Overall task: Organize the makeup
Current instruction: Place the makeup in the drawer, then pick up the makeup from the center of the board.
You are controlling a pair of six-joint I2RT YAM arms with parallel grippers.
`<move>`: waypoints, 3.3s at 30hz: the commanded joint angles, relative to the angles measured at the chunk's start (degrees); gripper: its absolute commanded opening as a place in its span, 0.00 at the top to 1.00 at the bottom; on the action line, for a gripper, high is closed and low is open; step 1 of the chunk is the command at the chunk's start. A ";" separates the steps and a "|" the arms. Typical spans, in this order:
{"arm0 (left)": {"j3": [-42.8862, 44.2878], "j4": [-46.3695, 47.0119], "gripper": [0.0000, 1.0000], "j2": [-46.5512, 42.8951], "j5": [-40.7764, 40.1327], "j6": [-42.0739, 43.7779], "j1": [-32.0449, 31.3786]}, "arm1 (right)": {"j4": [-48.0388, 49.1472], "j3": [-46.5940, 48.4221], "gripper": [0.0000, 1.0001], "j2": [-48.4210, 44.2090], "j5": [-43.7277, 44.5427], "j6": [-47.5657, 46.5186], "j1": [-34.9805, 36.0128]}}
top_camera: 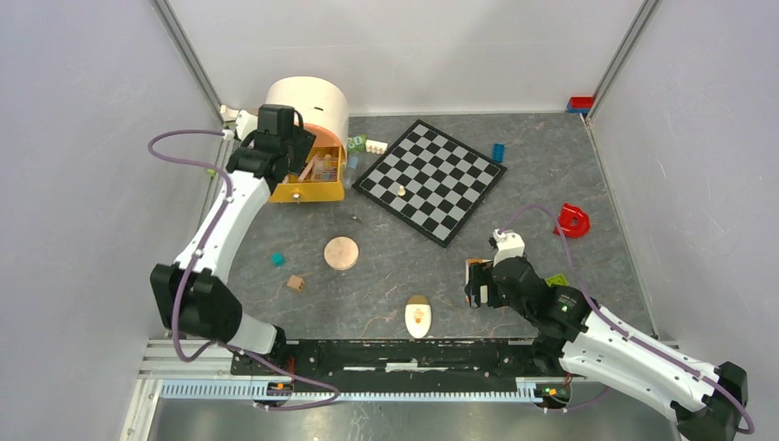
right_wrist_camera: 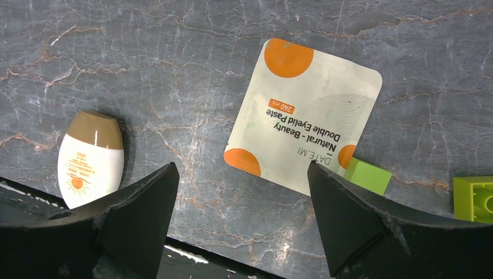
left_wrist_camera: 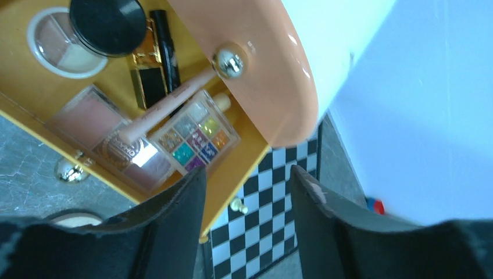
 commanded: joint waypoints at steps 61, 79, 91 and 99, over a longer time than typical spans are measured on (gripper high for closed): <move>-38.60 -4.02 0.00 -42.38 17.70 36.65 -22.95 | -0.38 9.43 0.09 20.66 -2.20 -6.65 -24.04; -38.77 -2.44 0.00 -40.18 18.52 37.92 -22.95 | 1.22 0.91 0.09 16.24 -16.30 -5.56 -33.29; -38.50 -2.44 0.00 -41.48 17.52 38.10 -22.96 | 12.98 -1.52 0.12 15.29 -29.87 -1.76 -30.44; -38.74 -3.86 0.00 -45.19 9.53 35.00 -22.86 | 3.91 3.68 0.12 12.66 -10.60 -6.53 -30.30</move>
